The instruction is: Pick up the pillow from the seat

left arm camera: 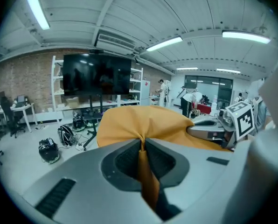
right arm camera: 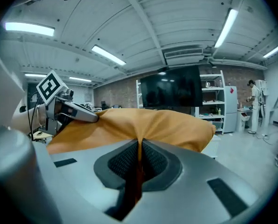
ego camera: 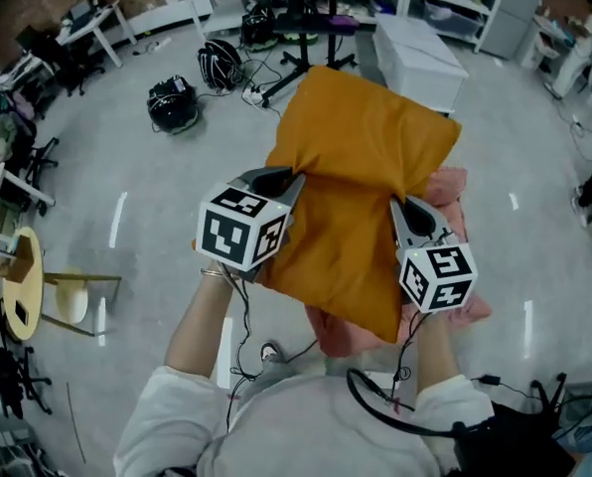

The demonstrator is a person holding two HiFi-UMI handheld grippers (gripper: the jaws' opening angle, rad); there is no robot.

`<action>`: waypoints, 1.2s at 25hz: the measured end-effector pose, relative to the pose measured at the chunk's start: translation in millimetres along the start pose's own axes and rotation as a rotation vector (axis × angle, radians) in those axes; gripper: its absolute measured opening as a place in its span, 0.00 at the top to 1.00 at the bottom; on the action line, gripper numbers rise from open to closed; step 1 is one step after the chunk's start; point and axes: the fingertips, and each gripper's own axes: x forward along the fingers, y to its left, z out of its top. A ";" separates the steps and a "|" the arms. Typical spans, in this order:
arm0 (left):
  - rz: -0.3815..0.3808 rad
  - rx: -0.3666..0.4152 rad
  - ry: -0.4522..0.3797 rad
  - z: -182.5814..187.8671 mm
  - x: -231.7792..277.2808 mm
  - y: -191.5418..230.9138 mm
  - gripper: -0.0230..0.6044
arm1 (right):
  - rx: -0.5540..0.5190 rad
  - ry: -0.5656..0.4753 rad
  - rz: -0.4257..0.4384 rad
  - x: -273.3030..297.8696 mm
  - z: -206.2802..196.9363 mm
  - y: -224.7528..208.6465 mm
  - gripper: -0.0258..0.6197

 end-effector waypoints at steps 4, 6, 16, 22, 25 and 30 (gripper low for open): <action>0.076 -0.034 -0.027 -15.2 -75.5 58.8 0.92 | -0.032 -0.011 0.080 31.0 24.1 84.3 0.91; 0.105 -0.046 -0.037 -26.1 -116.0 86.8 0.92 | -0.042 -0.017 0.117 44.5 32.1 130.2 0.91; 0.236 -0.144 -0.040 -96.3 -251.9 166.5 0.92 | -0.092 0.020 0.273 82.9 28.3 290.2 0.91; 0.312 -0.261 -0.013 -158.7 -293.9 156.2 0.92 | -0.131 0.094 0.378 72.6 -9.6 339.2 0.91; 0.357 -0.319 0.005 -196.3 -315.0 137.8 0.92 | -0.144 0.131 0.450 58.5 -37.6 361.5 0.91; 0.429 -0.421 0.036 -245.0 -341.4 93.2 0.92 | -0.155 0.186 0.563 24.1 -78.0 382.2 0.91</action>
